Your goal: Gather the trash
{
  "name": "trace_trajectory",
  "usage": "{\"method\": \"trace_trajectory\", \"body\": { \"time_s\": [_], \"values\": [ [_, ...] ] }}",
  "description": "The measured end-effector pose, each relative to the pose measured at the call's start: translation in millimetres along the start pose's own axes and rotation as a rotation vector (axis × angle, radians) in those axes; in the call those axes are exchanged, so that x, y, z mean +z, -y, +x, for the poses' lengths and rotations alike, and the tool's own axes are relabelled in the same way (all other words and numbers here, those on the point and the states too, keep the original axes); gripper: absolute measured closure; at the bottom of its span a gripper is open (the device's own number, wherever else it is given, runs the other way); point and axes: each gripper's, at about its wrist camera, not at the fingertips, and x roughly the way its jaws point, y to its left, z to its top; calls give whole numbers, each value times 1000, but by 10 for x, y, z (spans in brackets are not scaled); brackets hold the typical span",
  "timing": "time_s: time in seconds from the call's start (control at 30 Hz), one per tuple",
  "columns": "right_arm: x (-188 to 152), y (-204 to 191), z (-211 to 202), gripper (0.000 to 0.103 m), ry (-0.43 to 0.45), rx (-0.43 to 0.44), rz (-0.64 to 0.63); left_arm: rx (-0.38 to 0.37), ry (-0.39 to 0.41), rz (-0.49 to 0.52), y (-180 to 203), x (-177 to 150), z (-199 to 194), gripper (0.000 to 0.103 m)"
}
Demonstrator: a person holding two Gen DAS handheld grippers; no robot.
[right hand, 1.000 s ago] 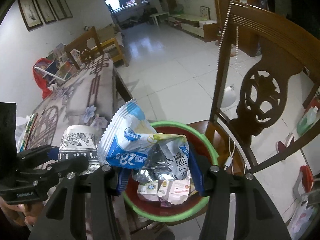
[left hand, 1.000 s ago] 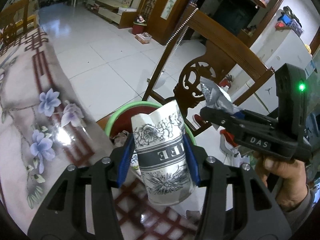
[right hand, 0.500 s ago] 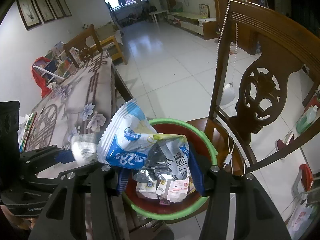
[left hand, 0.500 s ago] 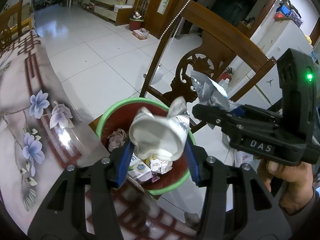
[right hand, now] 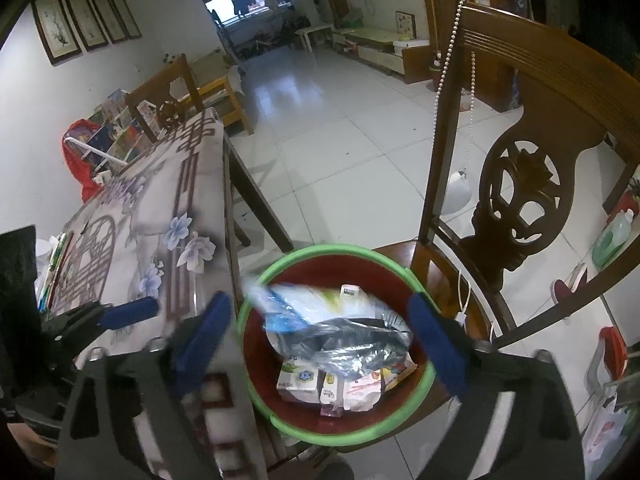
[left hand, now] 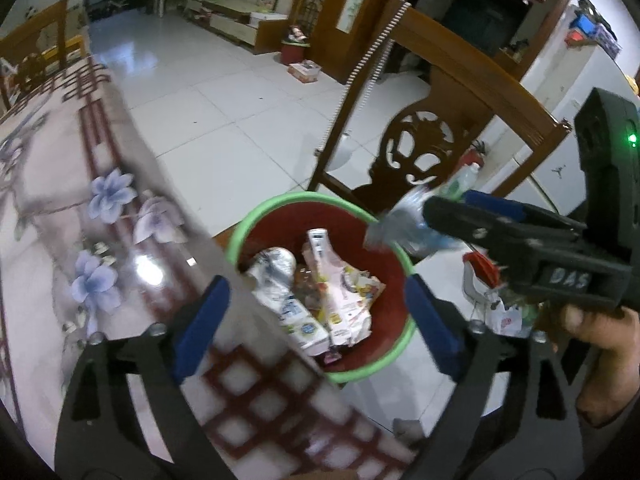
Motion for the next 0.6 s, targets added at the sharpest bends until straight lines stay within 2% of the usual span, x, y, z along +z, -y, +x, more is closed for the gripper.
{"method": "trace_trajectory", "body": {
  "time_s": [0.13, 0.27, 0.6],
  "values": [
    [19, -63, 39, 8, -16, -2, -12, 20, 9, -29, -179, -87, -120, 8],
    [21, -237, 9, 8, -1, 6, -51, 64, 59, -32, -315, -211, -395, 6],
    [-77, -1005, -210, 7, 77, 30, -138, 153, 162, -73, -777, -574, -1192, 6]
  ]
}}
